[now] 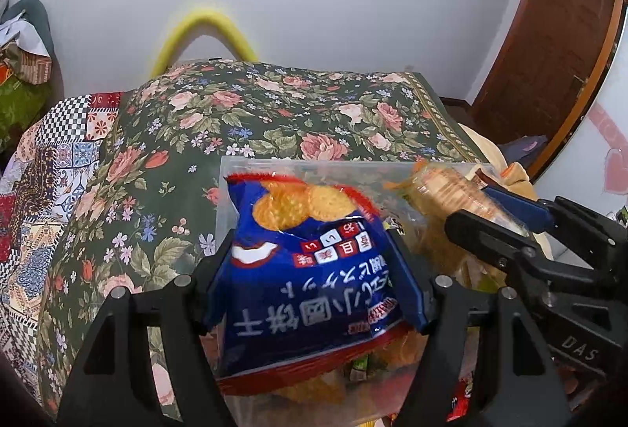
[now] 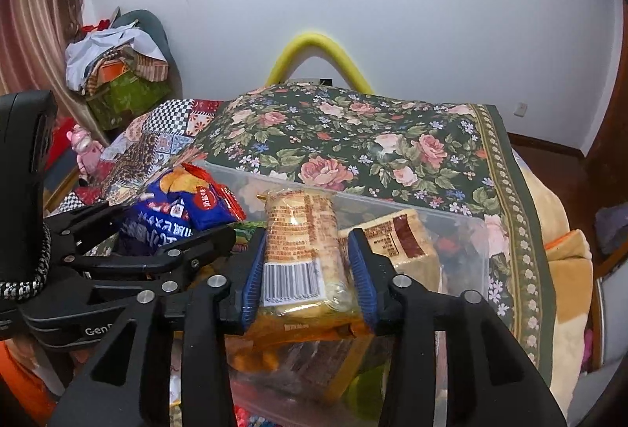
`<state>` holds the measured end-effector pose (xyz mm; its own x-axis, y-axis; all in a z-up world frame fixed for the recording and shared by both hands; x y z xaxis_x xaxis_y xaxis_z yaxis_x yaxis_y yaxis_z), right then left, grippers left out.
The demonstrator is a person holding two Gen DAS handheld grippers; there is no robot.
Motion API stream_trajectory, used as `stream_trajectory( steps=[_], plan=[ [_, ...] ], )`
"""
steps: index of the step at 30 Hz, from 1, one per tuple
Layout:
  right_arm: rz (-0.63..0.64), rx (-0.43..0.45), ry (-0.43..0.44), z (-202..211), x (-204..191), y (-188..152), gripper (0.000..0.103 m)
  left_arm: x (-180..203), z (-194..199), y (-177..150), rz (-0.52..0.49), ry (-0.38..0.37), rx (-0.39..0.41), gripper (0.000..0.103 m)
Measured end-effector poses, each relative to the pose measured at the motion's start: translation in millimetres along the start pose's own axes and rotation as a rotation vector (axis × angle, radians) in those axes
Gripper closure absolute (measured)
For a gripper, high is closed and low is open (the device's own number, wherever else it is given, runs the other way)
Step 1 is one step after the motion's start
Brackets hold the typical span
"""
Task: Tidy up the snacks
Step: 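Carry the blue bag and biscuit roll into the clear box and release, then grasp the yellow snack bag with the left tool while the right tool grasps the red chip bag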
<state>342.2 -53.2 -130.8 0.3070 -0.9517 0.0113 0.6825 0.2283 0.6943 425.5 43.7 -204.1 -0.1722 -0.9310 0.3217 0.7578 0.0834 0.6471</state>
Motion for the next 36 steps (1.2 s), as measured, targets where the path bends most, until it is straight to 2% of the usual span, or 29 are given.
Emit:
stream_trajectory(
  steps=[2, 4, 11, 16, 27, 36],
  plan=[
    [-0.007, 0.006, 0.001, 3.8, 1.3, -0.1, 0.05, 0.9, 5.4, 1.5, 0.001, -0.003, 0.011, 0.029],
    [-0.008, 0.017, -0.004, 9.2, 2.9, 0.4, 0.047, 2.9, 11.5, 3.1, 0.0, -0.003, 0.022, 0.026],
    [0.005, 0.046, -0.012, 33.8, 2.4, -2.1, 0.042, 18.4, 44.6, 3.4, -0.044, 0.002, 0.056, 0.021],
    [-0.008, 0.066, -0.013, 51.6, 2.9, -10.6, 0.038, 26.5, 70.4, -9.7, -0.073, 0.011, 0.069, 0.02],
    [-0.035, 0.022, -0.006, 63.5, -6.4, -57.7, 0.026, 12.6, 92.7, -68.2, -0.029, 0.006, -0.001, 0.019],
    [-0.043, -0.1, -0.034, 42.1, -21.7, -101.1, 0.014, -13.9, 97.9, -122.8, 0.008, 0.025, -0.068, 0.019]
  ],
)
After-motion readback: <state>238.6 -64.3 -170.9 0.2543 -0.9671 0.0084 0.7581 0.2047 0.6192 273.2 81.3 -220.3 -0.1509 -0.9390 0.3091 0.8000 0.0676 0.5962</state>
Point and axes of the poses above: each gripper's, at about its wrist camera, not at the fingertips, and z roughly against the way its jaws point, x to its right, y to its top, the point moved 7 cm from there along -z, roughly the way its jaws point, and after that the axes turned 11 degrees about -y, right-handed, at the moved point
